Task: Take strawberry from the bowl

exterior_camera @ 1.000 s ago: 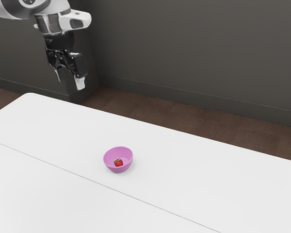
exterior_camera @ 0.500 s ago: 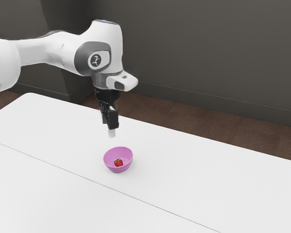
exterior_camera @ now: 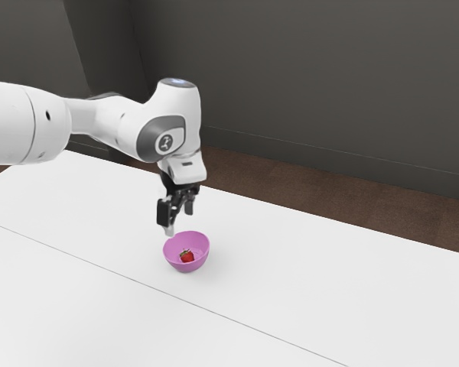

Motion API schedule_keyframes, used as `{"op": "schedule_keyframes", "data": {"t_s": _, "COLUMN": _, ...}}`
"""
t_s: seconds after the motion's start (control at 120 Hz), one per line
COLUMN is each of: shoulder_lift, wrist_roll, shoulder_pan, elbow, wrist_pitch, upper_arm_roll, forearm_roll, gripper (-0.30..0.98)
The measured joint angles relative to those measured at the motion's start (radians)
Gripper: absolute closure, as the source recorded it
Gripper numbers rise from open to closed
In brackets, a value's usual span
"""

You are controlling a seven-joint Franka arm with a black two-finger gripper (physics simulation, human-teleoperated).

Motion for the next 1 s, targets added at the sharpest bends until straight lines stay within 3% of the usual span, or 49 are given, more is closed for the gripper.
{"op": "schedule_keyframes", "data": {"t_s": 0.1, "shoulder_lift": -0.012, "wrist_roll": 0.091, "shoulder_pan": -0.001, "elbow": -0.069, "wrist_pitch": 0.061, "upper_arm_roll": -0.001, "forearm_roll": -0.004, "gripper": 0.01}}
{"op": "schedule_keyframes", "data": {"t_s": 0.267, "shoulder_lift": -0.019, "wrist_roll": 0.213, "shoulder_pan": -0.001, "elbow": -0.092, "wrist_pitch": 0.119, "upper_arm_roll": -0.001, "forearm_roll": -0.004, "gripper": 0.21}}
{"op": "schedule_keyframes", "data": {"t_s": 0.417, "shoulder_lift": -0.03, "wrist_roll": 0.296, "shoulder_pan": -0.004, "elbow": -0.118, "wrist_pitch": 0.143, "upper_arm_roll": -0.001, "forearm_roll": -0.007, "gripper": 0.3}}
{"op": "schedule_keyframes", "data": {"t_s": 1.0, "shoulder_lift": 0.027, "wrist_roll": 0.478, "shoulder_pan": -0.001, "elbow": -0.133, "wrist_pitch": 0.213, "upper_arm_roll": -0.001, "forearm_roll": -0.028, "gripper": 0.35}}
